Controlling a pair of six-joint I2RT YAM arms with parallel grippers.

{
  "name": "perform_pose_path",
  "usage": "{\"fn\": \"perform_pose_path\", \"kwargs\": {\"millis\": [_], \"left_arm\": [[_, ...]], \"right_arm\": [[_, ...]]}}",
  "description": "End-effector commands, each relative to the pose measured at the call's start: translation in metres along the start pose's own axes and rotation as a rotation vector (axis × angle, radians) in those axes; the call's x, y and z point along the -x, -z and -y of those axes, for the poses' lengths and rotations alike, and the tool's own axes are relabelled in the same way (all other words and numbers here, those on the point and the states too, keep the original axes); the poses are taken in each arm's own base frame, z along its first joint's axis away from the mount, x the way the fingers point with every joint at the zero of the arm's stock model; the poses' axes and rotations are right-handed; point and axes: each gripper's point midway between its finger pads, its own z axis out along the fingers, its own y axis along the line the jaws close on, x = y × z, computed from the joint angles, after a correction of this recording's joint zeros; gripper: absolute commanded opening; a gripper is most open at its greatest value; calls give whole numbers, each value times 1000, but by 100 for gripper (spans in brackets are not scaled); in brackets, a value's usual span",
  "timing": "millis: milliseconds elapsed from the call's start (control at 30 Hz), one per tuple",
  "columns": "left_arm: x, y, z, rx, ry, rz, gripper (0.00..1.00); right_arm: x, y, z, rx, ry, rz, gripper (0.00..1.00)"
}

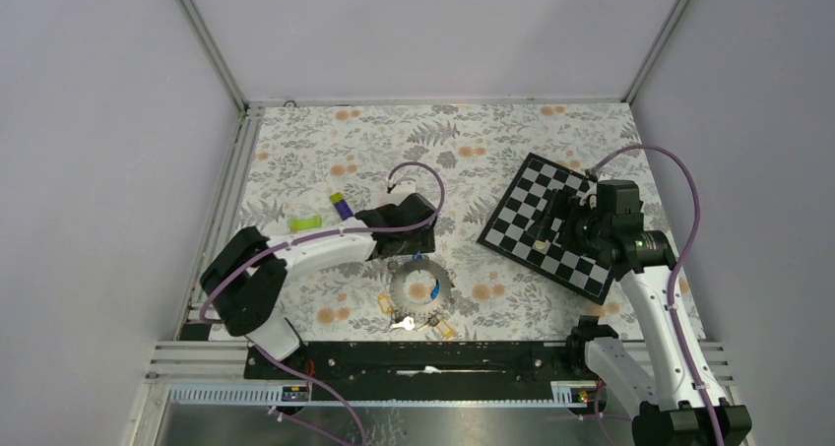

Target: Remove the keys from the keyring

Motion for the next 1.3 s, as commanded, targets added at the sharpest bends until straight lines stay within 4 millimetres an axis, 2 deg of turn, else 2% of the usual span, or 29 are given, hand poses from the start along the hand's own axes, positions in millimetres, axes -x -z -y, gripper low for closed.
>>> {"fn": "perform_pose_path", "kwargs": {"millis": [0, 67, 200, 400, 667, 867, 1067, 1200, 1267], "left_arm": [[14, -9, 15, 1, -6, 26, 71], [13, -14, 14, 20, -11, 17, 69], [14, -25, 13, 55, -31, 11, 58], [10, -44, 6, 118, -53, -21, 56], [-4, -55, -8, 165, -60, -63, 51], [-13, -61, -5, 149, -61, -97, 26], [-13, -57, -4, 133, -47, -92, 13], [-4, -50, 0, 117, -44, -69, 3], [2, -45, 4, 100, -41, -54, 2]], "right_arm": [[-1, 1, -5, 33, -1, -3, 99], [-2, 0, -5, 34, 0, -4, 99], [-2, 0, -5, 35, 2, -6, 99], [-2, -1, -6, 43, 4, -11, 99], [-3, -2, -6, 44, 4, -17, 99], [-3, -2, -6, 44, 8, -16, 99], [-2, -2, -6, 39, 8, -16, 99], [-2, -2, -6, 37, 7, -12, 99], [0, -1, -6, 38, 6, -8, 99]]}}
